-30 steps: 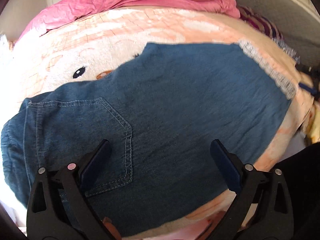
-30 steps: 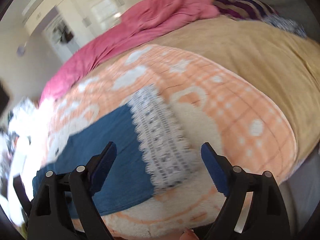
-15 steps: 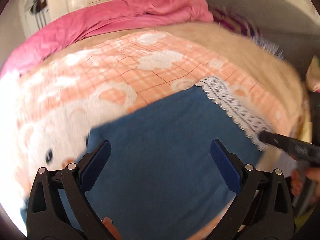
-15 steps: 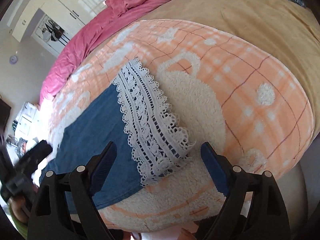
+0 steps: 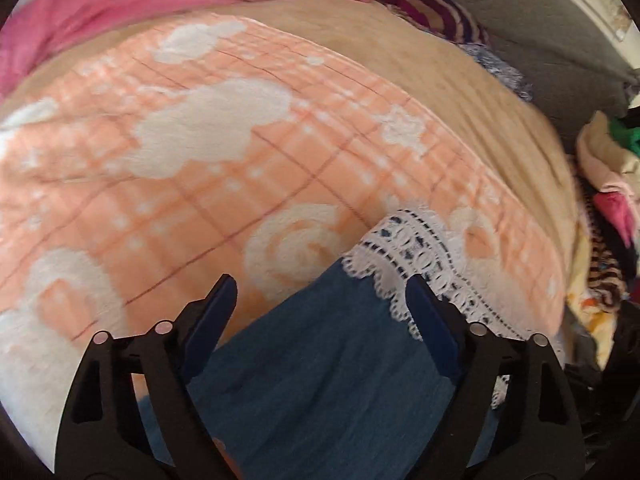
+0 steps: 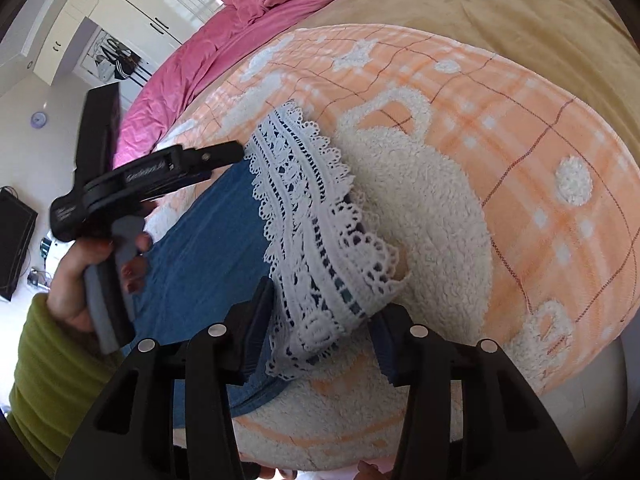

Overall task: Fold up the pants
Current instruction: 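Grasp the lace-trimmed hem with the right tool while the left tool grasps it too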

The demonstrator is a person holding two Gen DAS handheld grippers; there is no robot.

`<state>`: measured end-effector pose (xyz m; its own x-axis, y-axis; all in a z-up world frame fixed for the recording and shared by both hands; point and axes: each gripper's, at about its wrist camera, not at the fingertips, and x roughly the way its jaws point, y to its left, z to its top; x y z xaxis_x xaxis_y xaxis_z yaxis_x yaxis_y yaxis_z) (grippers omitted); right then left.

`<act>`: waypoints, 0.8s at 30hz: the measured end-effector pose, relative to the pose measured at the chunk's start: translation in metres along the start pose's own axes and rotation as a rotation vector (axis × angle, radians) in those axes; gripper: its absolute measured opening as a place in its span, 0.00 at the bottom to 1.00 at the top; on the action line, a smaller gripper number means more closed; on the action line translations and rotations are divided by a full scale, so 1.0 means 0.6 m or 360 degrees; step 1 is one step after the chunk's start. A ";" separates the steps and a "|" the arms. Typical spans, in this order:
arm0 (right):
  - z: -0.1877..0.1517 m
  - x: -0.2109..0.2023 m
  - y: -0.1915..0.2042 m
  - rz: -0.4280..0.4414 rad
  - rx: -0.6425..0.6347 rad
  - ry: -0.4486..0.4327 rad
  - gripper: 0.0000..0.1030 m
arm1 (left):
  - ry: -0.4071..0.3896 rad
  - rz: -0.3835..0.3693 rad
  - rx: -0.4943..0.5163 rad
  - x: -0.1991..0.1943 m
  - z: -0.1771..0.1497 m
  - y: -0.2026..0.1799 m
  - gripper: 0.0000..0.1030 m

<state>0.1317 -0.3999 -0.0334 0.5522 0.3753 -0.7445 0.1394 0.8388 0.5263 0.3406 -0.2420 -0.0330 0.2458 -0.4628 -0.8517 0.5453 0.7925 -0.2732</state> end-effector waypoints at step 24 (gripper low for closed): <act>0.016 0.014 0.015 0.0190 0.0017 -0.0027 0.17 | -0.0008 -0.0356 0.0138 0.024 0.001 -0.026 0.14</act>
<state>0.1457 -0.3930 -0.0311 0.5792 0.4657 -0.6690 0.0805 0.7840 0.6155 0.3362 -0.2612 -0.0403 0.1151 -0.6252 -0.7719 0.6535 0.6329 -0.4152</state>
